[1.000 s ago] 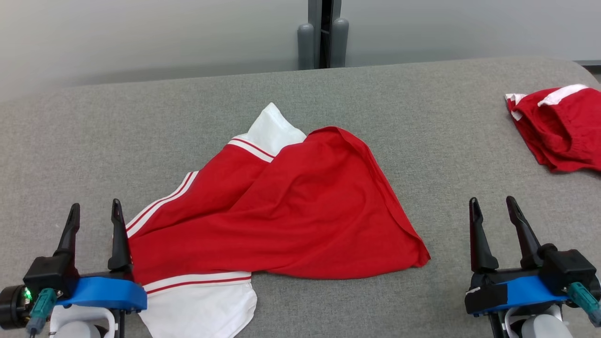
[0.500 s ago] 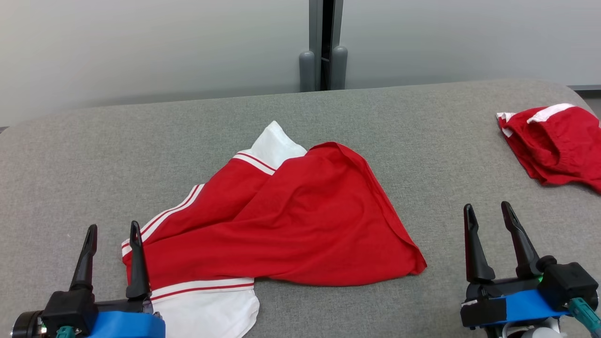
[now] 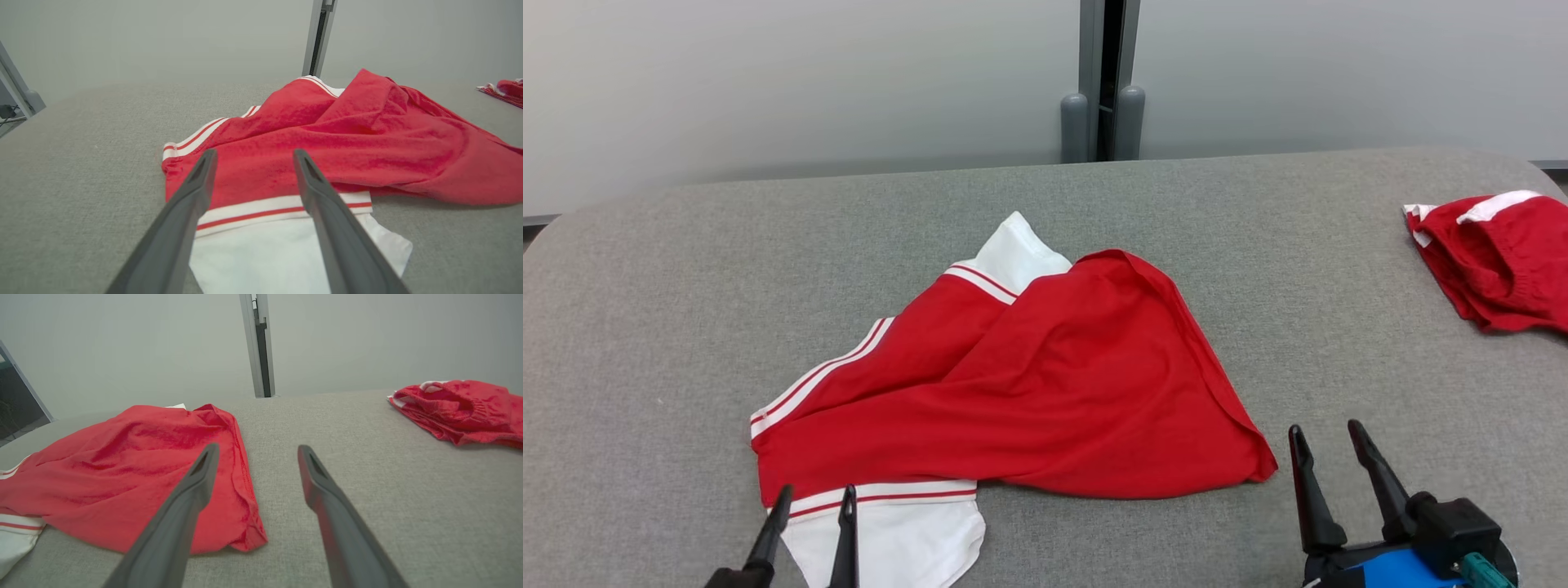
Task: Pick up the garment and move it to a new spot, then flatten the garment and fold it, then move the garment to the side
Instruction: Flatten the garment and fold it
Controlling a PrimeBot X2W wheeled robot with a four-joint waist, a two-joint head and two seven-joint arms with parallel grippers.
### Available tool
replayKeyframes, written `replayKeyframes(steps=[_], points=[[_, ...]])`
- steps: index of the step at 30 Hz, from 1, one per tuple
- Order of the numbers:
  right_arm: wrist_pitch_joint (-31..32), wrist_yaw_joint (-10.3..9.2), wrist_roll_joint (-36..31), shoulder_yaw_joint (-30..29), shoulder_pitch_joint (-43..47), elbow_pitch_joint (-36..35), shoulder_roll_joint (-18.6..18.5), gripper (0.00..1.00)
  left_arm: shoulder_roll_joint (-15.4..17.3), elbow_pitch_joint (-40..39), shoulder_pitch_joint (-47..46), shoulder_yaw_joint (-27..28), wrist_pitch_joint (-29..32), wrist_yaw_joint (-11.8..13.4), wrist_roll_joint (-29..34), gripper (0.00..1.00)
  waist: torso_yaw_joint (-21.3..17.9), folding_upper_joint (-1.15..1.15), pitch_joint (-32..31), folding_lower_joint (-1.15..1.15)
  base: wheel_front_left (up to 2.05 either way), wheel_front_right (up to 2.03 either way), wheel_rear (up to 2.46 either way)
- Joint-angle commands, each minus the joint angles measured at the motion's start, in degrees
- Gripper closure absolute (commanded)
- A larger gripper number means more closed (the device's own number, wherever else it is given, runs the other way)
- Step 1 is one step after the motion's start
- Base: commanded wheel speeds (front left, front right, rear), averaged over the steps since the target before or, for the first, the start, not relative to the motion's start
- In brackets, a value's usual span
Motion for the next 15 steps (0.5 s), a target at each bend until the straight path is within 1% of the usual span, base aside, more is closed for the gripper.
replayKeyframes(steps=[1, 6, 15], points=[[-0.07, -0.03, 0.13, 0.32, 0.65, 0.68, -0.16, 0.0, 0.17, 0.33, 0.84, -0.38, -0.15, -0.39, -0.18, 0.0, 0.16, 0.0, 0.31, 0.0, 0.0, 0.0, 0.0], [-0.07, -0.03, 0.16, 0.57, 0.79, 4.61, -0.23, 0.0, 0.09, 2.61, 3.81, -2.28, -0.15, -0.47, -0.58, 0.0, 0.93, 0.0, 1.39, 0.0, 0.0, 0.0, 0.0], [-0.08, -0.04, 0.39, 1.29, -1.47, 11.28, -0.73, 0.0, 0.06, 6.57, 6.11, -2.96, -0.15, -0.09, -1.99, 0.0, 2.27, 0.0, 2.82, 0.0, 0.0, 0.0, 0.0]])
